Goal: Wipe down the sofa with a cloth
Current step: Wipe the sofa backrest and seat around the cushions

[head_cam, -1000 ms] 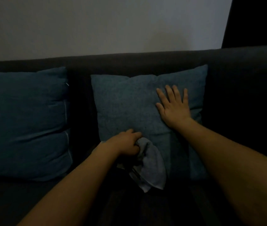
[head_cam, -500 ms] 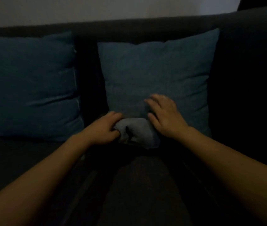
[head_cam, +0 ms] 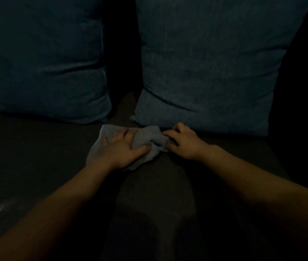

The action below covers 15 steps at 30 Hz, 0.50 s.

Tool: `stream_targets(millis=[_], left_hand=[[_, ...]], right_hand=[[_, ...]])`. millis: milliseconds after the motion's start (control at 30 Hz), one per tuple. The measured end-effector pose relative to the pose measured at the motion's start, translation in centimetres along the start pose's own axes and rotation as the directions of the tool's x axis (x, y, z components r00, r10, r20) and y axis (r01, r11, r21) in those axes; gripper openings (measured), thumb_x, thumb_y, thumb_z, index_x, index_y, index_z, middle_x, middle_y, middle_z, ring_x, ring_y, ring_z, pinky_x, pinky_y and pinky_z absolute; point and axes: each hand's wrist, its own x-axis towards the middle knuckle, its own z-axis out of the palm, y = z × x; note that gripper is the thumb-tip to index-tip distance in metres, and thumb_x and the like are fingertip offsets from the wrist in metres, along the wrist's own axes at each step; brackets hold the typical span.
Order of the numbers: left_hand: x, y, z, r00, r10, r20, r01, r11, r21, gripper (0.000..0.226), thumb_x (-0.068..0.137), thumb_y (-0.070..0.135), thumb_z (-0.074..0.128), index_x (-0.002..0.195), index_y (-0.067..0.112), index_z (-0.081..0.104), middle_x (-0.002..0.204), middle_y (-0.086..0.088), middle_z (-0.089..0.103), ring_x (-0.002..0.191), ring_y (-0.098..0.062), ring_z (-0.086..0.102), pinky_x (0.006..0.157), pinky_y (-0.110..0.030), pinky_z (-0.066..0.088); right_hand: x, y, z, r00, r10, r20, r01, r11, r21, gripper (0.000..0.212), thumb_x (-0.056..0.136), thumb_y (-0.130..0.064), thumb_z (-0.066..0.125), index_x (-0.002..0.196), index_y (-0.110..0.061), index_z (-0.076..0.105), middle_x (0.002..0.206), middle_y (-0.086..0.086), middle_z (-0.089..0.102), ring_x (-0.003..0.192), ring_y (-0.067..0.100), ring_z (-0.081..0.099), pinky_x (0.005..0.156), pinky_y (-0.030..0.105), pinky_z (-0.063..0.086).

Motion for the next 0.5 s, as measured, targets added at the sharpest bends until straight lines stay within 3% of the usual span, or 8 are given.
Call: stream_targets(millis=[67, 200, 300, 400, 500], left_hand=[[-0.1, 0.0, 0.4, 0.997, 0.053, -0.060, -0.054, 0.998, -0.011, 0.084, 0.074, 0.085, 0.025, 0.143, 0.036, 0.030, 0.153, 0.003, 0.032, 0.139, -0.019, 0.030, 0.114, -0.050, 0.020], [-0.7, 0.7, 1.5, 0.975, 0.138, -0.174, -0.156, 0.983, -0.097, 0.066, 0.085, 0.071, 0.042, 0.135, 0.029, 0.046, 0.142, 0.000, 0.048, 0.128, -0.019, 0.045, 0.108, -0.036, 0.033], [-0.9, 4.5, 3.2, 0.971, 0.170, -0.167, -0.195, 0.970, -0.146, 0.071, 0.079, 0.080, 0.039, 0.134, 0.036, 0.046, 0.138, 0.005, 0.052, 0.125, -0.015, 0.048, 0.108, -0.039, 0.037], [0.0, 12.3, 5.6, 0.954, 0.259, -0.149, -0.274, 0.958, -0.089, 0.074, 0.081, 0.078, 0.038, 0.137, 0.030, 0.045, 0.140, 0.000, 0.050, 0.128, -0.019, 0.046, 0.110, -0.038, 0.032], [-0.7, 21.4, 8.9, 0.965, 0.258, -0.050, -0.257, 0.966, 0.009, 0.091, 0.076, 0.083, 0.027, 0.147, 0.027, 0.029, 0.151, -0.005, 0.036, 0.138, -0.027, 0.032, 0.115, -0.047, 0.021]], right_hand=[[0.5, -0.4, 0.5, 0.998, -0.052, -0.042, 0.055, 0.995, 0.078, 0.047, 0.090, -0.036, 0.056, 0.132, -0.017, 0.047, 0.132, 0.009, 0.038, 0.118, 0.027, 0.039, 0.102, 0.033, 0.035], [-0.4, 0.1, 1.3, 0.978, -0.118, -0.172, 0.136, 0.986, 0.097, 0.028, 0.087, -0.024, 0.057, 0.112, -0.014, 0.049, 0.111, 0.006, 0.054, 0.106, 0.020, 0.045, 0.082, 0.028, 0.039], [-3.4, 3.2, 1.1, 0.968, -0.118, -0.221, 0.133, 0.990, 0.050, 0.023, 0.085, -0.023, 0.056, 0.105, -0.015, 0.049, 0.108, 0.007, 0.058, 0.101, 0.023, 0.048, 0.078, 0.033, 0.044], [-7.6, 8.9, -0.8, 0.979, 0.023, -0.202, -0.021, 1.000, 0.015, 0.022, 0.086, -0.029, 0.057, 0.102, -0.016, 0.050, 0.111, 0.013, 0.061, 0.100, 0.030, 0.056, 0.076, 0.033, 0.046], [-13.0, 14.0, -3.0, 0.963, 0.262, -0.068, -0.265, 0.964, -0.032, 0.021, 0.088, -0.032, 0.054, 0.099, -0.017, 0.044, 0.113, 0.017, 0.060, 0.100, 0.033, 0.059, 0.081, 0.038, 0.049]])
